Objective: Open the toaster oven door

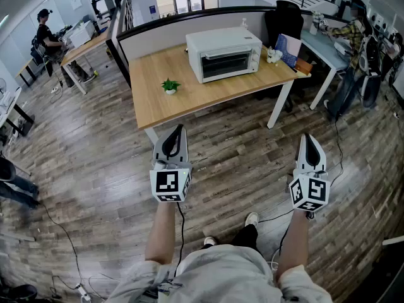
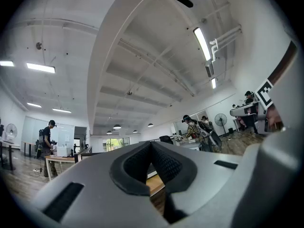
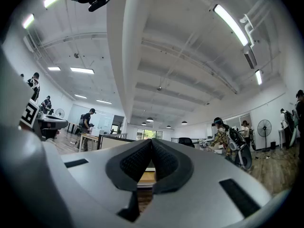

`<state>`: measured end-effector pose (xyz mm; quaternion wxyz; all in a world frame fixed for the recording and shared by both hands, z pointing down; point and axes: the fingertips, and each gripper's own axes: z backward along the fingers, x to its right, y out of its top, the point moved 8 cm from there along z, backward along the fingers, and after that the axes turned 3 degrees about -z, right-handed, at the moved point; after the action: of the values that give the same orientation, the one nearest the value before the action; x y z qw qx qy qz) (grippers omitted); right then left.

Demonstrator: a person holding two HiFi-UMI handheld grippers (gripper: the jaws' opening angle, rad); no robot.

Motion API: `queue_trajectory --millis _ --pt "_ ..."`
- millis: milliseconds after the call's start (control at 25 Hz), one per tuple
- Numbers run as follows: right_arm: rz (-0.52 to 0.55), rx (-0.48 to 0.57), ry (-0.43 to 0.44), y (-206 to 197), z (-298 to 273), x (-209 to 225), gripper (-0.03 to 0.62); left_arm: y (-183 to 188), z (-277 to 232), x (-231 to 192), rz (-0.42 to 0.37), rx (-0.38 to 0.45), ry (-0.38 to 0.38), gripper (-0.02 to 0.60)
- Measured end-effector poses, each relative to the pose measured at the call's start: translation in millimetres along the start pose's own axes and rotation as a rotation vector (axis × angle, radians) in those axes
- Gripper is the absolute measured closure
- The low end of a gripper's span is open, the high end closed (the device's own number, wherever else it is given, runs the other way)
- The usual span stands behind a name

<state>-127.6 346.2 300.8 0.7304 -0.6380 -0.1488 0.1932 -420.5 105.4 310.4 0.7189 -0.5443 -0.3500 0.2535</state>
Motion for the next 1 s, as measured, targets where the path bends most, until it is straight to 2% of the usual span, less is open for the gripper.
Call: queue_trajectory --millis 440,600,1000 --pt "-0.005 -0.029 -0.019 -10 -9 28 0.571 -7 -25 20 0.001 -0.016 -0.018 0.568" --pt "-0.043 -0.016 -0.022 -16 -11 40 0.571 -13 -37 31 0.012 -0.033 -0.031 0.568" --pt "-0.083 -0.047 -0.058 -37 -33 95 0.571 -25 -90 67 0.035 -0.072 -0.050 0.568"
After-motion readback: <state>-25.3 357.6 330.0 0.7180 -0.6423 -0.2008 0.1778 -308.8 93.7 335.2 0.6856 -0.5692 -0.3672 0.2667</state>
